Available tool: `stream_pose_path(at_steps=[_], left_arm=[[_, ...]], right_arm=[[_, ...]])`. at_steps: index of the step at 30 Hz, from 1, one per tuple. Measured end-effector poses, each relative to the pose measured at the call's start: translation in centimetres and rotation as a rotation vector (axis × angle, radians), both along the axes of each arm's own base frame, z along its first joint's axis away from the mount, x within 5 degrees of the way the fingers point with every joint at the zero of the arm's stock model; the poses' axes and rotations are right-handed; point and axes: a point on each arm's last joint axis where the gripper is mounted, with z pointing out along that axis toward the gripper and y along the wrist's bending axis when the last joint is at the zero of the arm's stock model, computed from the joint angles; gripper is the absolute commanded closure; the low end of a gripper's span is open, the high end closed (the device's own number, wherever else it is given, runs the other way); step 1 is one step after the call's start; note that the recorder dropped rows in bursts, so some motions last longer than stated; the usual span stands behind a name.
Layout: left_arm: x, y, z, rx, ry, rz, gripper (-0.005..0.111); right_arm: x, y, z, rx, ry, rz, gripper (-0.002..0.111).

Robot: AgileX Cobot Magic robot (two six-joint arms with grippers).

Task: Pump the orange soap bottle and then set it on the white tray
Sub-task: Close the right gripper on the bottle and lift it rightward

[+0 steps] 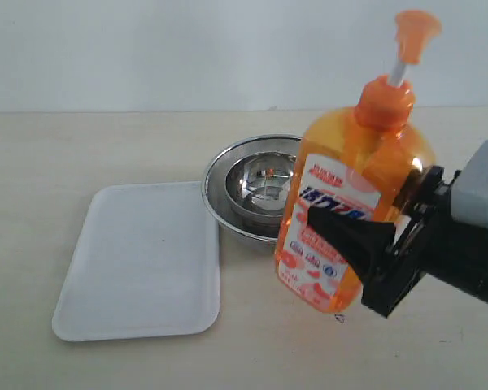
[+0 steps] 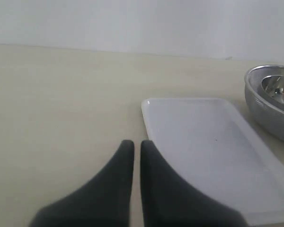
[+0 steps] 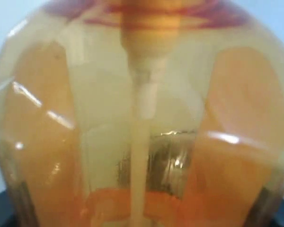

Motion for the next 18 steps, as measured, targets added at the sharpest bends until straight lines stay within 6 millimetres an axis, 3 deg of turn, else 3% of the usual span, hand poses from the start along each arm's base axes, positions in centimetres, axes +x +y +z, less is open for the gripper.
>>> stream_pose_path(at_steps=[6,13,18], left_arm=[[0.0,0.0,0.0,0.0,0.0,0.0,0.102],[0.0,0.0,0.0,0.0,0.0,0.0,0.102],[0.0,0.0,0.0,0.0,0.0,0.0,0.102]], right_arm=[[0.9,-2.3,3.0,0.013,-0.066,-0.294,0.109],[1.6,-3.4,4.3,-0.018,-0.054,-0.432,0.109],[2.3,-4.6,4.2,-0.077,-0.043,-0.579,0.109]])
